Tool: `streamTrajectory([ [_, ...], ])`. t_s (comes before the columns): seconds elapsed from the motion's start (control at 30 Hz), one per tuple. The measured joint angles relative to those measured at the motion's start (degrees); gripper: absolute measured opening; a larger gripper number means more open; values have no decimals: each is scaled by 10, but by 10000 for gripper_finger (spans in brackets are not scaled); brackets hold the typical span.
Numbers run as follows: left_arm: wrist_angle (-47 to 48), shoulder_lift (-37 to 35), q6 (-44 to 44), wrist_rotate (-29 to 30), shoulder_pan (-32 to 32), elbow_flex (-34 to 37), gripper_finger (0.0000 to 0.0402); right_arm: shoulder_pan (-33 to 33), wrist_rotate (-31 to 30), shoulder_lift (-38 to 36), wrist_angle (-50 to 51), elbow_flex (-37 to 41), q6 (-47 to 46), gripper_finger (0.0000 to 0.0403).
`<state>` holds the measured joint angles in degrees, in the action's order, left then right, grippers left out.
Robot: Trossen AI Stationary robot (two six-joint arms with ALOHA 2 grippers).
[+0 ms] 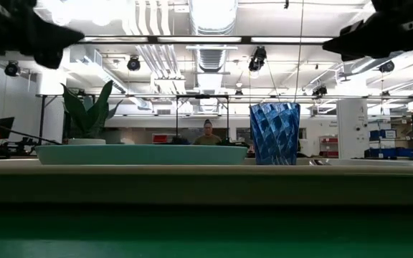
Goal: Pick and place plate/cup/fork/spoon on tray
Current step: Return to Home Position
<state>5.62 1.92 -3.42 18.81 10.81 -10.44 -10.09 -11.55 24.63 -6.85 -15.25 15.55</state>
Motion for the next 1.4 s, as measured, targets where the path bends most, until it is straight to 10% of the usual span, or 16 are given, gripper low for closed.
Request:
streamTrajectory([
  [0.5,-56,6,46,-3,0,85,6,0,-6,-241,32,74,111,9],
  [0.9,-70,18,46,3,-1,90,6,0,-12,-243,2,135,122,9],
  [1.4,-71,24,45,6,-1,90,6,0,-174,-238,14,145,-67,9],
])
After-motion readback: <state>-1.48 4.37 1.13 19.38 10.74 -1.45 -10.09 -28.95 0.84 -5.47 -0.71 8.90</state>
